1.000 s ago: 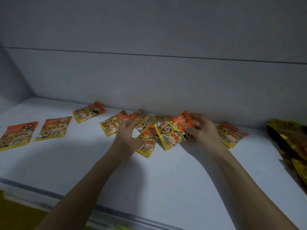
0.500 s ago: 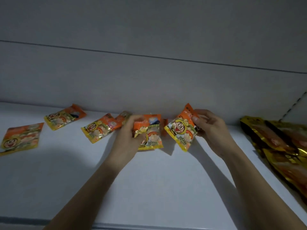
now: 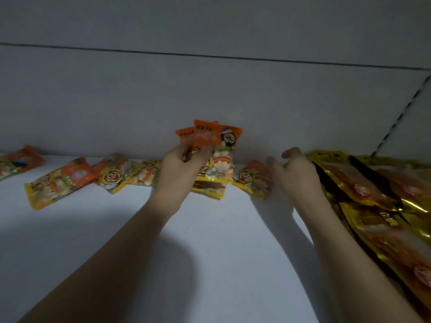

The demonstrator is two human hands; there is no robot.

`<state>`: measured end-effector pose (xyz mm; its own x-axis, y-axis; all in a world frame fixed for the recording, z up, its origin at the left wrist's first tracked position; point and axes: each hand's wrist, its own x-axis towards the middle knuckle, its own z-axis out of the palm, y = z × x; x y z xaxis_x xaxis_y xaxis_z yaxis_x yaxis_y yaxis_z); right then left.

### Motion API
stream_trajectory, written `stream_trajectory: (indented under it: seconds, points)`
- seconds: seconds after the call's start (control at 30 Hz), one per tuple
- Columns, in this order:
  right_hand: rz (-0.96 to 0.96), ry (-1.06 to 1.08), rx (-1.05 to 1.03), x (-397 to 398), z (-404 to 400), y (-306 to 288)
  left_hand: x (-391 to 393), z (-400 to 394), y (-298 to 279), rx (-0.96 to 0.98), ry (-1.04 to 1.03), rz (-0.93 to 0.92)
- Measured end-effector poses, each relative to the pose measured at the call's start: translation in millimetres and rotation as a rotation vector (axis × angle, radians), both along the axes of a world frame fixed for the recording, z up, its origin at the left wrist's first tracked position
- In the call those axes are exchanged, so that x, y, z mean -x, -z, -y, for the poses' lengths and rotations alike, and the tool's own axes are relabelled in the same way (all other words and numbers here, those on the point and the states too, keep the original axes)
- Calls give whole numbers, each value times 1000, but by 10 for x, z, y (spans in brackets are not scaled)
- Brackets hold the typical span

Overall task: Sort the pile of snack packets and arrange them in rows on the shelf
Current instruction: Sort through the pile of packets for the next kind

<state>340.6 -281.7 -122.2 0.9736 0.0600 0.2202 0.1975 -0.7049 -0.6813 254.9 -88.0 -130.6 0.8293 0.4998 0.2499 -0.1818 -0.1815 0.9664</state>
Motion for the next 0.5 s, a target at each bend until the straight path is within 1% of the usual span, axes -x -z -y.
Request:
stream_trajectory:
  seconds: [0.07,0.13,0.23,0.3,0.4,0.47,0.5]
  points:
    - [-102,-35,128,-49,6,114,25,6,17,-23,-19,-8]
    - [-123,-85,146,-95,-22,188,49,42,36,-35,23,-28]
    - [-118,-161,10,-144,-89,212,82,159,17,86,164,-17]
    - [-114,-188,-66,-145,-99,199,79,246,50,101,245,-45]
    - [-55,-159,-204,-115,-22,148,70,307,127,4,287,-141]
    - [28,-115,-300,-121,55,99,35,267,163,-81,234,-150]
    - [76,-93,-328,-136,84,71,18,229,170,-152,174,-135]
